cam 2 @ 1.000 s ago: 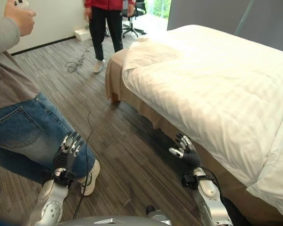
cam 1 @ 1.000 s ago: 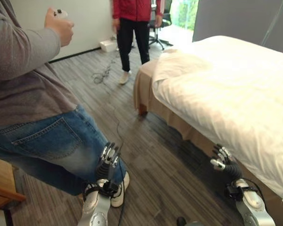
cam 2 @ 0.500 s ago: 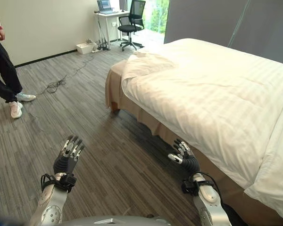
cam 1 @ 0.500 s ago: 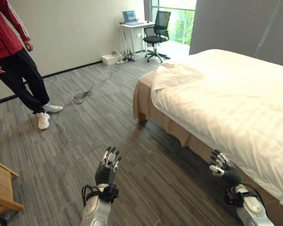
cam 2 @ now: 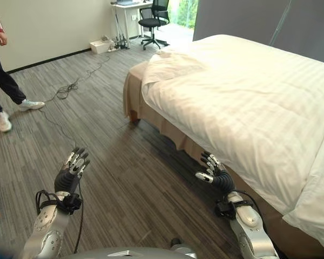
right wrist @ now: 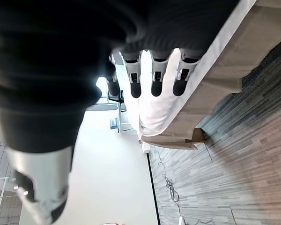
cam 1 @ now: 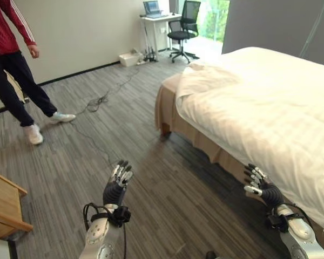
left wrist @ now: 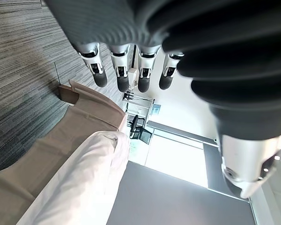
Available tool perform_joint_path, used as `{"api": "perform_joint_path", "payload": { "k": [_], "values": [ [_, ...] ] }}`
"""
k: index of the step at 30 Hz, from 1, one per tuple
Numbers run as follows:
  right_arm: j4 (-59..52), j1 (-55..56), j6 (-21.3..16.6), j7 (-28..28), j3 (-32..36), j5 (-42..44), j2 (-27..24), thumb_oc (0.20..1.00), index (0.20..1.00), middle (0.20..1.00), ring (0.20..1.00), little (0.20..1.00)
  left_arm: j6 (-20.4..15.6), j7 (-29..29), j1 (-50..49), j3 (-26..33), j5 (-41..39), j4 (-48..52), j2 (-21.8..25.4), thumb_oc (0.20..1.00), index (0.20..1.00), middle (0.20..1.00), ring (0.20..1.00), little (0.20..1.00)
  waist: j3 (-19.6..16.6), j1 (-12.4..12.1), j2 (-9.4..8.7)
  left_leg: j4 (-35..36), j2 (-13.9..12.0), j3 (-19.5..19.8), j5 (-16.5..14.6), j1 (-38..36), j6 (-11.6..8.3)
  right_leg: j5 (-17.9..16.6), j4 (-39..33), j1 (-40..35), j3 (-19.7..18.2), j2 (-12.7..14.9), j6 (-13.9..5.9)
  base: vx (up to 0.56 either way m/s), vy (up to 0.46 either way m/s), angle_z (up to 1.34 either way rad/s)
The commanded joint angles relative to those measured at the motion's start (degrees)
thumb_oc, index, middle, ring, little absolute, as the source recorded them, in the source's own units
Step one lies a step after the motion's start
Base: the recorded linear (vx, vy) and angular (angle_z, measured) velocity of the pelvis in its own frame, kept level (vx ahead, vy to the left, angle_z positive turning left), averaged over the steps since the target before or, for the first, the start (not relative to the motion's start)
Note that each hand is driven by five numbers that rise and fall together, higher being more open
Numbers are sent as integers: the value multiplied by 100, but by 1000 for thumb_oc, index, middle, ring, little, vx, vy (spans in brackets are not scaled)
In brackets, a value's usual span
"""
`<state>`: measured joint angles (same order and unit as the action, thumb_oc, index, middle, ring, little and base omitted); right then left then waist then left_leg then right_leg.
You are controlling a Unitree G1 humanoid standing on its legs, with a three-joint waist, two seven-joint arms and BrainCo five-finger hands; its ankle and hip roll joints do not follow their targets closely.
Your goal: Making the bed.
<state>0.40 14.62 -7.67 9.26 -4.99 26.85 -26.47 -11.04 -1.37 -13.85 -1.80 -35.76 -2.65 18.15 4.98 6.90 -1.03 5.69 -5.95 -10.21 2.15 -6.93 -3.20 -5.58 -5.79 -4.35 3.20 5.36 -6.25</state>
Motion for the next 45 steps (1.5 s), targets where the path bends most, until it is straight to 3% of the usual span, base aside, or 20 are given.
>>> {"api": "perform_joint_path", "payload": {
  "k": [1,3,5,10,13,15,17,18,20,21,22,24,28,29,32,36,38,40,44,45],
  "values": [
    [-411,-563,-285,44,25,-203,-75,1000,1000,1000,1000,1000,-312,2,619,160,-33,169,245,1000,1000,1000,1000,1000,202,-171,-102,-695,-217,-285,-203,169,-8,634,785,249,400,-81,131,-3,-180,0],
    [-414,-648,-314,45,-39,-185,-101,1000,1000,1000,1000,1000,-340,26,712,176,-36,181,285,1000,1000,1000,1000,1000,278,-208,-161,-1361,-354,-230,-200,476,-87,662,794,239,371,-132,223,-30,-159,3],
    [-389,-830,-351,36,-215,-114,-199,1000,1000,1000,1000,1000,-385,58,1100,23,-103,182,317,1000,1000,1000,1000,1000,670,-343,-220,-3093,-454,179,221,1429,-252,777,863,77,467,-210,499,-86,-159,9],
    [-425,-763,-321,31,-254,-80,-214,1000,1000,1000,1000,1000,-434,-8,1467,-367,-299,2,237,1000,1000,1000,1000,1000,518,-296,-134,-1949,-424,-701,282,1995,-207,984,583,-308,818,-61,364,185,45,57],
    [-422,-870,-326,28,-396,-102,-222,1000,1000,1000,1000,1000,-450,-35,1421,-461,-312,-40,267,1000,1000,1000,1000,1000,456,-382,-44,-1824,-287,-713,357,2001,-92,996,621,-321,858,-24,313,217,112,33],
    [-362,-1040,-261,4,-608,-142,-103,1000,1000,1000,1000,1000,-387,-40,1418,-585,-304,30,274,1000,1000,1000,1000,1000,371,-433,-65,-1837,-157,-570,93,1815,39,1140,790,-485,837,189,229,390,182,-8],
    [-426,-1107,-266,26,-706,-94,1,1000,1000,1000,1000,1000,-362,-33,1413,-679,-345,22,244,1000,1000,1000,1000,1000,313,-477,-80,-1598,49,-599,-102,1485,265,966,1463,-391,848,436,72,397,239,8],
    [-409,-1243,-255,13,-944,-122,98,1000,1000,1000,1000,1000,-325,45,1461,-747,-354,22,261,1000,1000,1000,1000,1000,354,-484,-84,-1346,278,-617,-266,1100,517,330,2738,71,756,736,-57,383,316,11],
    [-414,-1293,-247,31,-1168,-145,221,1000,1000,1000,1000,1000,-297,99,1530,-823,-313,142,327,1000,1000,1000,1000,1000,542,-341,14,-972,468,-531,-360,496,799,-224,4462,903,488,883,-108,479,330,35],
    [-398,-1246,-216,81,-1212,-238,208,1000,1000,1000,1000,1000,-287,77,1614,-900,-114,107,346,1000,1000,1000,1000,1000,607,-158,127,-772,446,-316,-383,260,805,105,4755,1533,241,433,-66,407,174,40],
    [-398,-1245,-216,81,-1212,-238,207,1000,1000,1000,1000,1000,-287,77,1614,-900,-114,106,345,1000,1000,1000,1000,1000,601,-160,132,-771,442,-317,-382,265,805,100,4750,1538,241,428,-65,454,14,82],
    [-441,-1058,-208,173,-1152,-19,183,1000,1000,1000,1000,1000,-331,-37,1712,-979,-238,117,295,1000,1000,1000,1000,1000,553,118,106,-480,547,-107,-570,-217,567,260,2754,1773,355,399,-97,532,-104,105],
    [-377,-984,-217,133,-1117,14,171,1000,1000,1000,1000,1000,-370,-34,1820,-1088,-209,8,293,1000,1000,1000,1000,1000,441,278,45,-263,541,41,-713,-530,371,-114,980,1680,116,161,-247,423,-156,62],
    [-430,-1018,-206,92,-1116,-22,139,1000,1000,1000,1000,1000,-379,-26,1846,-1105,-142,17,337,1000,1000,1000,1000,1000,367,264,23,-240,488,57,-803,-728,288,-387,826,1731,281,227,-339,607,-286,30],
    [-518,-974,-233,92,-956,-70,-33,1000,1000,1000,1000,1000,-330,-181,1835,-1166,-186,26,354,1000,1000,1000,1000,1000,226,292,60,-922,156,102,-781,-755,121,-133,1196,1490,312,51,-100,431,-221,1],
    [-544,-972,-297,52,-835,50,-154,1000,1000,1000,1000,1000,-298,-159,1850,-1128,-229,32,345,1000,1000,1000,1000,1000,192,340,160,-2519,-265,114,-136,-277,-155,130,1026,1017,492,-193,268,330,-234,-1],
    [-545,-928,-327,29,-790,119,-246,1000,1000,1000,1000,1000,-263,-152,1803,-1067,-293,117,341,1000,1000,1000,1000,1000,330,236,75,-4436,-539,175,542,414,-290,372,736,435,467,-399,647,305,-314,-27],
    [-555,-912,-316,14,-767,120,-289,1000,1000,1000,1000,1000,-252,-136,1787,-1060,-315,143,327,1000,1000,1000,1000,1000,366,194,29,-4638,-493,247,643,581,-239,409,654,291,425,-384,711,274,-166,-23],
    [-612,-896,-324,-69,-692,122,-336,1000,1000,1000,1000,1000,-278,-104,1836,-1073,-469,117,228,1000,1000,1000,1000,1000,535,5,-80,-4152,-184,290,233,1558,-85,470,471,-104,131,-300,610,304,-31,-46],
    [-591,-883,-336,-2,-719,146,-309,1000,1000,1000,1000,1000,-310,-156,1782,-1013,-547,127,232,1000,1000,1000,1000,1000,560,-102,-58,-3508,4,290,155,1734,-35,537,449,-225,-62,-358,542,300,51,-54]
  ]
}}
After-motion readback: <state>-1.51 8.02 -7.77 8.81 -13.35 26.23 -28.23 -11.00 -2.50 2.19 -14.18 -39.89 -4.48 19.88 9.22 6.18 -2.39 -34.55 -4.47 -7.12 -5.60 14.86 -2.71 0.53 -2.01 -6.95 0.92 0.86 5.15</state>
